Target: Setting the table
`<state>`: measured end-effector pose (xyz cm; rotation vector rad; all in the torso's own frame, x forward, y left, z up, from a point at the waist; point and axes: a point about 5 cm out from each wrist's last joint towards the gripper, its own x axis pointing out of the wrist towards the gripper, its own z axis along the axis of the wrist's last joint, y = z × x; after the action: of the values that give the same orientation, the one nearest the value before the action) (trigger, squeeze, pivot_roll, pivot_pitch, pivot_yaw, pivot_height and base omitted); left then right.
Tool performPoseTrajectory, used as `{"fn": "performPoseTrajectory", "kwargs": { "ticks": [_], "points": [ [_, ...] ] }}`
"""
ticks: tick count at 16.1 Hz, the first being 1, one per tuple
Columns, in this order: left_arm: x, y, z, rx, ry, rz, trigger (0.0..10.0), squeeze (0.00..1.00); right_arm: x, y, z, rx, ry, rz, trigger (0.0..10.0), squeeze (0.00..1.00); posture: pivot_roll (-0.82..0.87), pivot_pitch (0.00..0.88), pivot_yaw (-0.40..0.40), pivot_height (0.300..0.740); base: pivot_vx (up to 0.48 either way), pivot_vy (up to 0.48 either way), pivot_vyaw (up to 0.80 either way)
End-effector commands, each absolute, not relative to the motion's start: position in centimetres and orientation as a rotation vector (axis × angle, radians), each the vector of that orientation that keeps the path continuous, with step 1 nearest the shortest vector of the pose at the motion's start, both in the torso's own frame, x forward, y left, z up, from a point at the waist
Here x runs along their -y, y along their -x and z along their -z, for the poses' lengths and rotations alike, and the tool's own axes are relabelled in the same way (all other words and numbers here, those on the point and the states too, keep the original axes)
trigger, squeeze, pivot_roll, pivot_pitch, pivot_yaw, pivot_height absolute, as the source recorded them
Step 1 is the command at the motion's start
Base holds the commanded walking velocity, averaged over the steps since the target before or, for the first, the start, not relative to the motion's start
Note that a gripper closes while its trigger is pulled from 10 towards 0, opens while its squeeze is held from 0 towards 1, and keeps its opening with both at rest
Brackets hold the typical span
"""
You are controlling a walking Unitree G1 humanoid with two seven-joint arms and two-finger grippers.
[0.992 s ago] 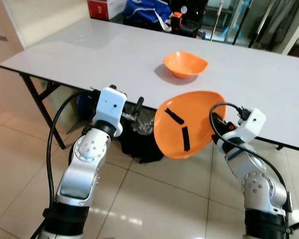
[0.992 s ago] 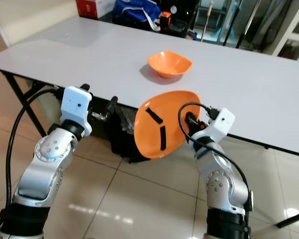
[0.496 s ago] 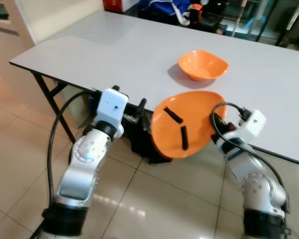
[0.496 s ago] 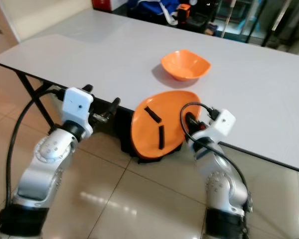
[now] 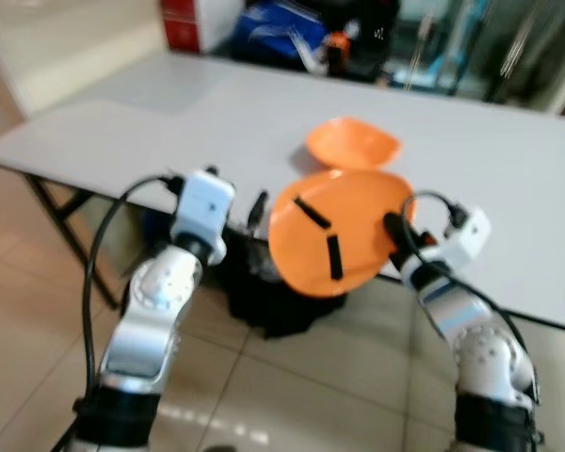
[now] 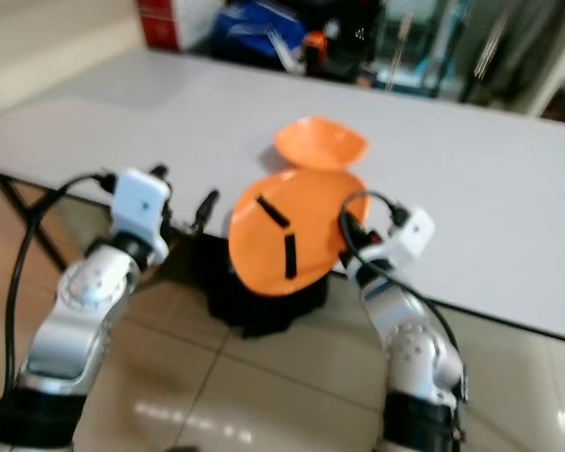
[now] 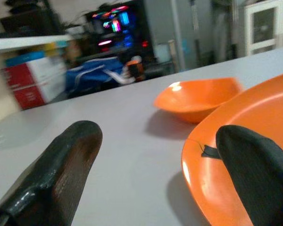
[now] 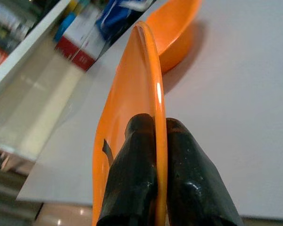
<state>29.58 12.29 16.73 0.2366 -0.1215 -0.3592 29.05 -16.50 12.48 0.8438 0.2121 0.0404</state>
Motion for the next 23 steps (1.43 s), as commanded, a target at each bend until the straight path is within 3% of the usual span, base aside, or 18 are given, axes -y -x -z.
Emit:
{"fn": "performPoseTrajectory", "kwargs": {
  "ticks": [1,7,18,21,23],
  "points": [
    [-11.9,-29.6,-17.2,0.145,-0.248,0.375,10.0,0.0,17.1,-29.2,-12.9,-0.188,-0.859,-0.031,10.0,0.0,0.05,0.0,-0.019,0.74,0.36,0.0,0.0],
    [-11.6,-29.6,-17.1,0.144,-0.245,0.389,10.0,0.0,16.6,-28.4,-9.8,-0.405,-0.977,-0.021,10.0,0.0,0.05,0.0,-0.025,0.74,0.361,0.0,0.0],
    [-11.7,-29.4,-17.1,0.14,-0.253,0.404,10.0,0.0,16.2,-29.5,-10.5,-0.427,-1.068,-0.031,10.0,0.0,0.06,0.0,-0.041,0.74,0.36,0.0,0.0],
    [-11.2,-28.4,-17.1,0.133,-0.178,0.526,10.0,0.0,16.4,-30.2,-10.9,-0.417,-1.133,-0.023,10.0,0.0,0.06,0.0,-0.046,0.74,0.0,0.0,0.0],
    [-10.7,-27.1,-16.5,0.072,-0.148,0.709,10.0,0.0,16.6,-30.5,-10.8,-0.423,-1.127,-0.01,10.0,0.0,0.06,0.0,-0.049,0.74,0.0,0.0,0.0]
  ]
}}
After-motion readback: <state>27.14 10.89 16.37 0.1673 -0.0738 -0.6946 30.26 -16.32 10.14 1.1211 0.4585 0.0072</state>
